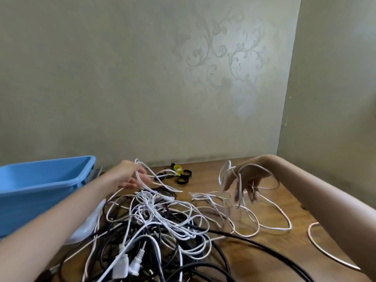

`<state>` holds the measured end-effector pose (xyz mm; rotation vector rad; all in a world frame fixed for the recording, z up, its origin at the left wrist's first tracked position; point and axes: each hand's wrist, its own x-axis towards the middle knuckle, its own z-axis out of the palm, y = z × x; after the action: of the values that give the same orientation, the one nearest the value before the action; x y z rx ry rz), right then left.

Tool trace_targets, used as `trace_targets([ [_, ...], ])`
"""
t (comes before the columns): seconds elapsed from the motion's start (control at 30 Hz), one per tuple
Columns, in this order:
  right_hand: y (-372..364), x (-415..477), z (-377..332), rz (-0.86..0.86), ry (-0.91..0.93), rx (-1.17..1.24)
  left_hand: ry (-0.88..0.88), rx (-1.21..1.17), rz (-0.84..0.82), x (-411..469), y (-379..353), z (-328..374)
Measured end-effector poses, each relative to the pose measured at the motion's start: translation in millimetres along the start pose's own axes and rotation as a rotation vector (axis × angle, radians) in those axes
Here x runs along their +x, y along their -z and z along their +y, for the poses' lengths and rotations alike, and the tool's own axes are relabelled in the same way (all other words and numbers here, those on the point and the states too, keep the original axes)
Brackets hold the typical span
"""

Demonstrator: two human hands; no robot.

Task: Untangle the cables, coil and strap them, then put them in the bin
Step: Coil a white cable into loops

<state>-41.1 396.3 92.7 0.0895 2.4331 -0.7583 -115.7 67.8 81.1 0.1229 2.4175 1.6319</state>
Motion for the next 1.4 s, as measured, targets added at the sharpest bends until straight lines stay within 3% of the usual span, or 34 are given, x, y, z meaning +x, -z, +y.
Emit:
trace_targets([
  [0.1, 1.8, -0.1, -3.0, 0.042, -0.049, -0.133, 0.058, 0.581, -0.010, -13.6, -5.5, 1.1],
  [0.17, 3.4, -3.2, -7.2, 0.057, 0.068, -0.158, -0.116, 1.111, 0.227, -25.4, -17.4, 12.3],
  [0.2, 3.5, -7.0, -10.1, 0.025, 0.154, -0.135, -0.239, 1.214, 0.356, -32.3, -27.1, 20.7],
  [0.23, 3.5, -12.0, -12.2, -0.031, 0.232, -0.095, -0.355, 1.190, 0.424, -38.2, -39.0, 28.7],
  [0.3, 4.0, -17.6, -12.9, -0.041, 0.336, -0.025, -0.579, 1.026, 0.360, -41.4, -63.7, 39.3],
  [0.4, 12.7, -7.4, -2.5, 0.390, 0.364, 0.055, -0.719, 0.906, 0.015, -33.8, -92.9, 41.6],
  [0.47, 13.7, 3.4, 9.2, 0.510, 0.291, 0.033, -0.750, 0.923, -0.173, -27.5, -102.2, 36.5],
  [0.57, -4.4, 22.9, 24.0, 0.218, 0.195, -0.070, -0.761, 0.988, -0.428, -21.1, -110.0, 23.2],
  [0.63, -25.2, 38.9, 27.3, 0.119, 0.190, -0.144, -0.679, 1.041, -0.532, -18.4, -114.3, 11.2],
  [0.8, -48.8, 58.2, 29.5, 0.269, 0.329, -0.170, -0.503, 1.214, -0.397, -6.6, -115.6, -7.7],
  [0.97, -39.5, 39.3, 20.1, 0.310, 0.483, 0.018, -0.671, 1.171, -0.369, -6.5, -120.2, -5.2],
  [1.07, -31.0, 18.5, 18.3, 0.260, 0.544, 0.154, -0.642, 1.146, -0.479, -13.0, -134.8, 0.3],
  [1.17, -28.6, 10.7, 22.5, 0.179, 0.487, 0.194, -0.591, 1.252, -0.605, -18.2, -151.8, -2.5],
  [1.33, -51.3, 26.6, 14.0, 0.247, 0.346, -0.299, -0.712, 1.240, -0.416, -17.9, -164.7, -1.3],
  [1.4, -57.4, 29.4, 9.6, 0.362, 0.375, -0.350, -0.801, 1.134, -0.262, -15.2, -156.5, 5.2],
])
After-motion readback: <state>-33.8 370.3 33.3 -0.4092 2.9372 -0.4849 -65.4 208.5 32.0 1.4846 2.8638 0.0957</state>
